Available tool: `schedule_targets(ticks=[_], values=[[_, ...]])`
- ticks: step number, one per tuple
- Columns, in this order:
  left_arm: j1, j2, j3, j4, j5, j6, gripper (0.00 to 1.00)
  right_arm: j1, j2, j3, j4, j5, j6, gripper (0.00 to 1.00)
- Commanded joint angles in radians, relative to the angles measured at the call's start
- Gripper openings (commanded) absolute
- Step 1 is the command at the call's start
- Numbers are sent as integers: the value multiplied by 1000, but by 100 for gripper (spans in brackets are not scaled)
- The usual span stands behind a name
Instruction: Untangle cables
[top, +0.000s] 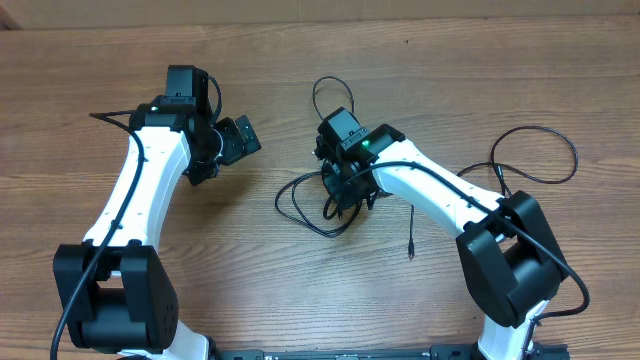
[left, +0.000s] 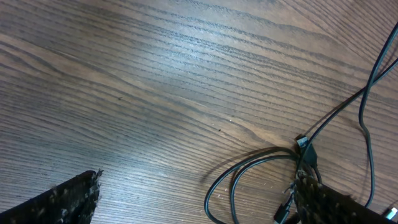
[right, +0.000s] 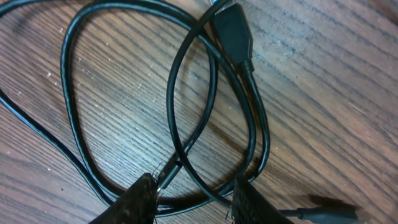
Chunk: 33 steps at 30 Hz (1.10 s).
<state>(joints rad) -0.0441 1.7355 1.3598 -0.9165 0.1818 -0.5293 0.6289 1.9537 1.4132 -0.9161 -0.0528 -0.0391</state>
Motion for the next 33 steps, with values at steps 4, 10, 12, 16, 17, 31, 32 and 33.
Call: schedule_targets(ticks=[4,10,12,16,17,31,32,33], values=[[-1,10,-7,1,-9,-13,100,-3,2,-17,19,-12,-19,38],[-1,10,-7,2,-9,-13,99,-3,2,-74,88,-12,-19,36],[-1,10,-7,1,-9,-13,100,-3,1,-93,112,-10,-19,28],[-1,10,-7,1,-9,-13,99,-3,1,-99,135,48,-18,4],[-1,10,-7,2,-9,-13,99,-3,1,-96,134,85,-18,4],[-2,10,-7,2,-9,-13,100,-11,-33,-21,66,463,35,4],[-2,10,-7,2,-9,-13,99,-15,-33,-21,66,463,56,4],[-2,10,-7,2,-9,-13,100,-22,-33,-21,66,463,74,4]])
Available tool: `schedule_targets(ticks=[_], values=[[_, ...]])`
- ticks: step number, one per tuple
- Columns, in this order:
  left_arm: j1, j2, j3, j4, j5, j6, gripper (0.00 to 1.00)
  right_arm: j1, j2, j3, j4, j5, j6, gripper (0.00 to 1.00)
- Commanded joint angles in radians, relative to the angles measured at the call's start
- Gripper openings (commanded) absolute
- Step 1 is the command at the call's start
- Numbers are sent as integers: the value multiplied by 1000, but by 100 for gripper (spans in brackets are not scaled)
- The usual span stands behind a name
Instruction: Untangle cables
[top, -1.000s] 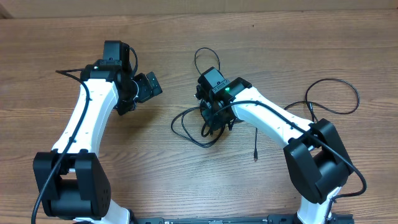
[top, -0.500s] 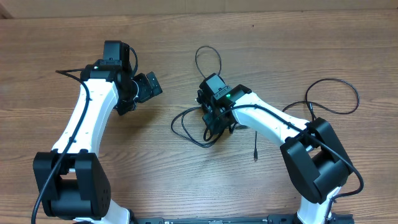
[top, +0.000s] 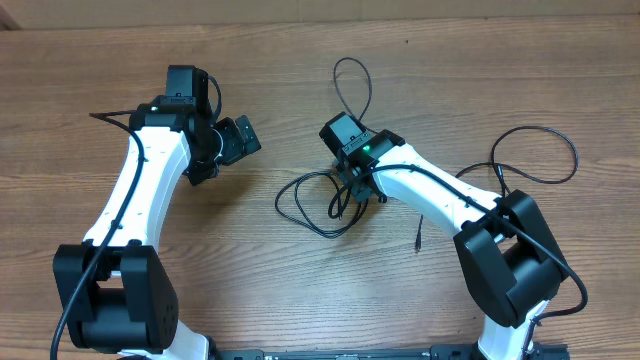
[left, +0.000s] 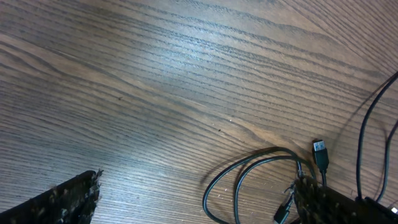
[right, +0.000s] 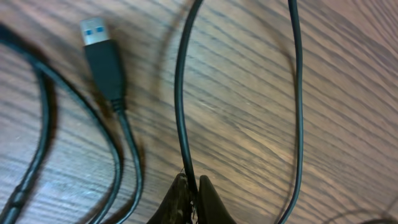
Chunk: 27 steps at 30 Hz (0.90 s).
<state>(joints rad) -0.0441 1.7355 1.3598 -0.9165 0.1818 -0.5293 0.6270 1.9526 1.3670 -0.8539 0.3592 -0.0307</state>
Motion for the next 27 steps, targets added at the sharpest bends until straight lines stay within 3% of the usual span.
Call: schedule_targets(ticks=[1,12,21,24,26,27], values=[[-2,10,-7,2,-9,-13,100,-24,-32,24,3,50,71,4],[-2,10,-7,2,-9,-13,100,-206,-26,-32,38,-10,89,4],[-2,10,-7,1,-9,-13,99,-443,-24,-111,53,-34,238,4],[-2,10,-7,1,-9,-13,100,-511,-24,-117,70,-121,236,4],[-2,10,-7,1,-9,-13,100,-545,-24,-117,91,-194,237,9],[-2,10,-7,2,-9,-13,100,-559,-24,-117,108,-241,236,17]])
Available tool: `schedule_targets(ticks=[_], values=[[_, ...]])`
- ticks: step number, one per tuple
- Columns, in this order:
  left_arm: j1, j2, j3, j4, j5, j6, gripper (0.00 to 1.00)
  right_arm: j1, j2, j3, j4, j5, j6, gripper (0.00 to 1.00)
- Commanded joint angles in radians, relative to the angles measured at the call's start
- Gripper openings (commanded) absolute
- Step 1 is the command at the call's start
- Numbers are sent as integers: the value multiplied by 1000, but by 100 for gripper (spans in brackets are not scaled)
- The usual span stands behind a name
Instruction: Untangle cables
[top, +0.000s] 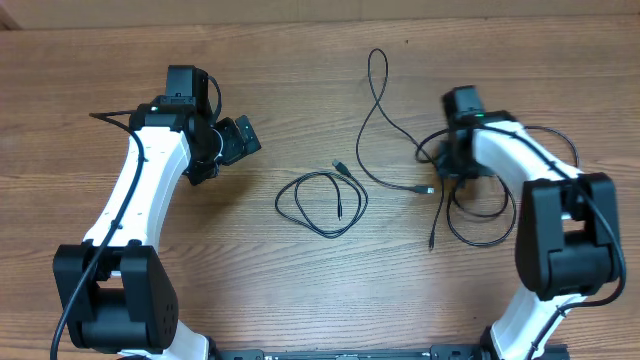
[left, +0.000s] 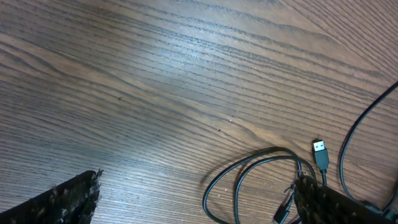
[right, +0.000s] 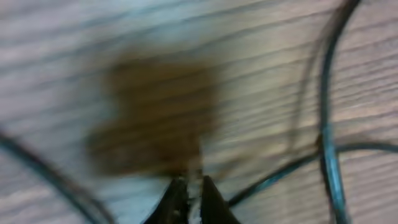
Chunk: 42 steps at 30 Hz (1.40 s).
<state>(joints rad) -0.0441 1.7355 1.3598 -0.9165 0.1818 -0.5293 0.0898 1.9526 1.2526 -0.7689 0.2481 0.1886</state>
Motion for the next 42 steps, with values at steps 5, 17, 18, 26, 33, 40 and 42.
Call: schedule_targets(ticks=[5,17,18,26,33,40,42], values=[[-2,10,-7,1,-9,-13,99,-40,-24,18,113,-383,-28,45],[-2,10,-7,2,-9,-13,100,112,-24,43,354,-516,-37,90],[-2,10,-7,2,-9,-13,99,129,-24,43,381,-487,-37,90],[-2,10,-7,1,-9,-13,100,201,-11,43,541,-260,-36,92],[-2,10,-7,2,-9,-13,99,202,58,43,671,-256,-37,100],[-2,10,-7,2,-9,-13,100,212,165,43,715,-261,-40,93],[-2,10,-7,2,-9,-13,99,212,180,43,702,-261,-40,77]])
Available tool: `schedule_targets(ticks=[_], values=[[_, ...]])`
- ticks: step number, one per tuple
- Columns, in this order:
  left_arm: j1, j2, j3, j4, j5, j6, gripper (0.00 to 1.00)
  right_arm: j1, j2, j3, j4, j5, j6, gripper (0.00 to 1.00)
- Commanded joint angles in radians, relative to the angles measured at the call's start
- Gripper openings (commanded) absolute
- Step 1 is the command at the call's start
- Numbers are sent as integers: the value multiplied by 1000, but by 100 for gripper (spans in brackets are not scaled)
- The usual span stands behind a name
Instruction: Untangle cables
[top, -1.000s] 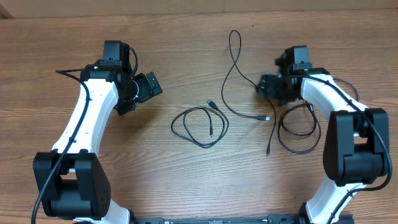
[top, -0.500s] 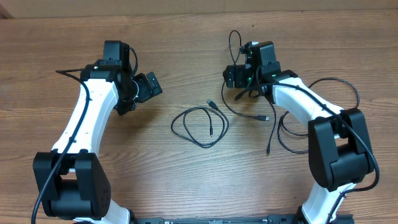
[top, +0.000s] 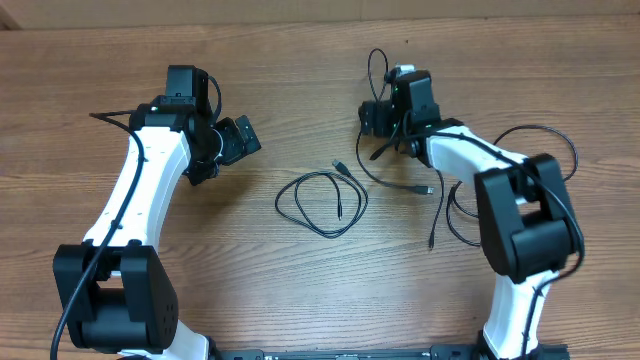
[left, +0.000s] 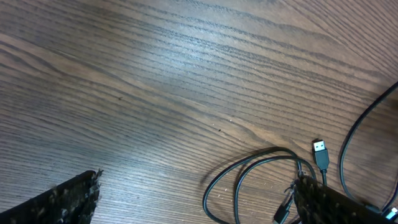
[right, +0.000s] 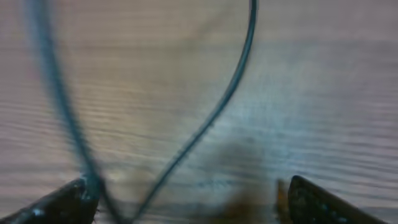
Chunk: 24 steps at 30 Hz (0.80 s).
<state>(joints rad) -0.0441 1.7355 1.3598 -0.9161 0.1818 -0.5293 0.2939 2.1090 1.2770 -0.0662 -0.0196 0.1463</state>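
Observation:
A coiled black USB cable (top: 322, 202) lies alone at the table's middle; the left wrist view shows the coiled cable (left: 261, 175) and its plug (left: 320, 150). To its right, apart from it, a thin black cable (top: 372, 150) snakes from the back toward a small plug (top: 428, 188). My right gripper (top: 373, 118) hovers open over the thin cable's upper bend, the blurred thin cable (right: 231, 87) running between its spread fingers (right: 314, 200). My left gripper (top: 243, 137) stands open at the left, holding nothing.
More black cable (top: 545, 152) loops at the right side around the right arm's base, with another loop (top: 470, 222) nearer the front. The wooden table (top: 300, 290) bears nothing else near the coil.
My right gripper was shut at the right by the thin cable's plug end. It now stands open further back and left, over the cable's upper bend. The left arm has not moved.
My right gripper first stood open over a tangle of cables in the middle. Then it was shut on the thin cable there. Later it was at the right with the thin cable lying apart from the coil. Now it is open at the back.

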Motion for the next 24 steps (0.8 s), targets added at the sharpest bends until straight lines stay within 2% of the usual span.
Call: schedule_targets(ticks=[1,2,4,5,6,12,24], values=[[-2,10,-7,1,-9,-13,100,8,26,18,-11,7,2,66],[-2,10,-7,1,-9,-13,99,8,26,18,-26,7,2,55],[-2,10,-7,1,-9,-13,100,8,24,19,-47,7,2,19],[-2,10,-7,1,-9,-13,100,7,23,19,-56,7,2,8],[-2,10,-7,1,-9,-13,100,6,21,19,-65,7,2,4],[-2,10,-7,1,-9,-13,99,1,-65,21,-105,-30,2,4],[-2,10,-7,5,-11,-13,100,-69,-465,21,-214,21,3,4]])
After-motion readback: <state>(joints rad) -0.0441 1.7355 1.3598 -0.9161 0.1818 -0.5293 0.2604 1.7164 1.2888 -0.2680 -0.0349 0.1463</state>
